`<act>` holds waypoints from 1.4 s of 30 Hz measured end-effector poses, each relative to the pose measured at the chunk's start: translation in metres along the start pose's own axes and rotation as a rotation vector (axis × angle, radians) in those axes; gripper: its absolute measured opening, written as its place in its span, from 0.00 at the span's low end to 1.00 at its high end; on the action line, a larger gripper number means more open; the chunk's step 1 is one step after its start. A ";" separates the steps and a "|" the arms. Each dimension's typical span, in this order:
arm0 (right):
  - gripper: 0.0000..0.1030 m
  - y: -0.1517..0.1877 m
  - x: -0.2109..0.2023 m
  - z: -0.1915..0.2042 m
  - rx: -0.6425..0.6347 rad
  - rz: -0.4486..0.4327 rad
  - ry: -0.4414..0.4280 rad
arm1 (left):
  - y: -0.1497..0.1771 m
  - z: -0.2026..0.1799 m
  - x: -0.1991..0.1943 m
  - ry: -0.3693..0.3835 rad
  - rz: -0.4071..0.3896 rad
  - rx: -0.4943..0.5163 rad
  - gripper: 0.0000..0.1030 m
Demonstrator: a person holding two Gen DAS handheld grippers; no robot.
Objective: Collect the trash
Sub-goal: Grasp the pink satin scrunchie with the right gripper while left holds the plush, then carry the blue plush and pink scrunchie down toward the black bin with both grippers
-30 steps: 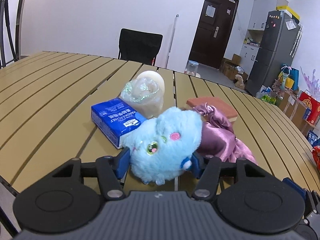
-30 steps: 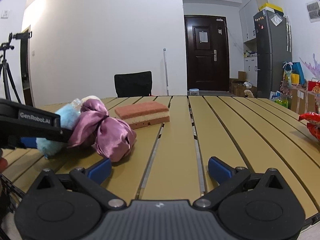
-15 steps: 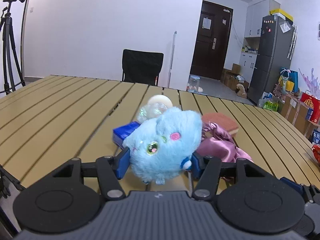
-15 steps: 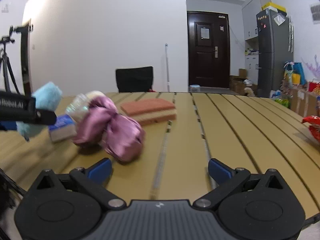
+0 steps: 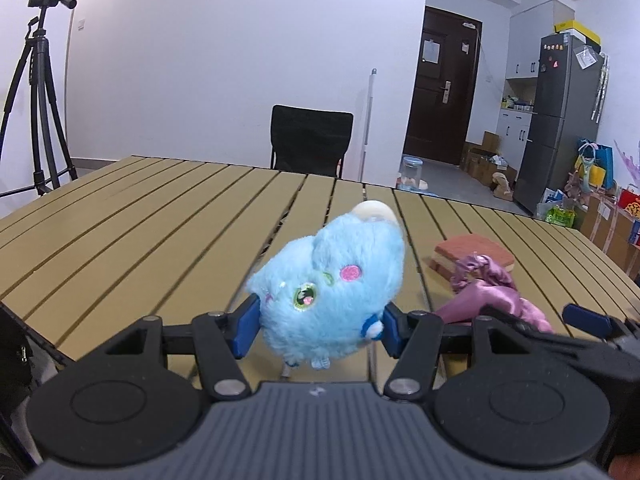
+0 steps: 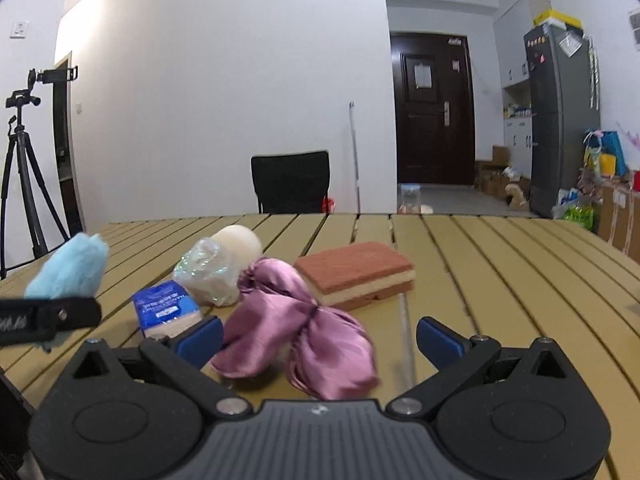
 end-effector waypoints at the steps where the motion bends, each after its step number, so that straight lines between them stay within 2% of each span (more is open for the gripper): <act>1: 1.00 -0.003 0.003 0.002 0.000 0.006 -0.003 | 0.000 0.003 0.001 -0.005 0.001 -0.001 0.58; 6: 1.00 -0.013 0.021 0.006 0.000 0.045 0.050 | 0.000 0.016 0.011 -0.029 0.023 -0.012 0.58; 10: 0.98 -0.017 0.037 0.008 0.009 0.103 0.054 | 0.001 0.020 0.016 -0.036 0.034 -0.009 0.58; 17: 0.75 -0.012 0.047 0.008 0.006 0.153 0.016 | 0.002 0.016 0.017 -0.039 0.033 0.001 0.58; 29: 0.47 -0.008 0.036 0.003 0.017 0.118 -0.016 | 0.002 0.018 0.012 -0.043 0.010 0.000 0.58; 42: 0.45 -0.001 -0.007 0.006 -0.019 0.052 -0.032 | 0.010 0.020 -0.012 -0.028 -0.037 -0.021 0.58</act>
Point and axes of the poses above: each gripper's, at about its wrist camera, not at the fingertips, and x roughly the way its jaws point, z to its left, y to its underside, the point moved 7 cm from there along x, roughly the way its jaws point, and after that the axes turned 13 degrees about z, right-handed, at the moved point
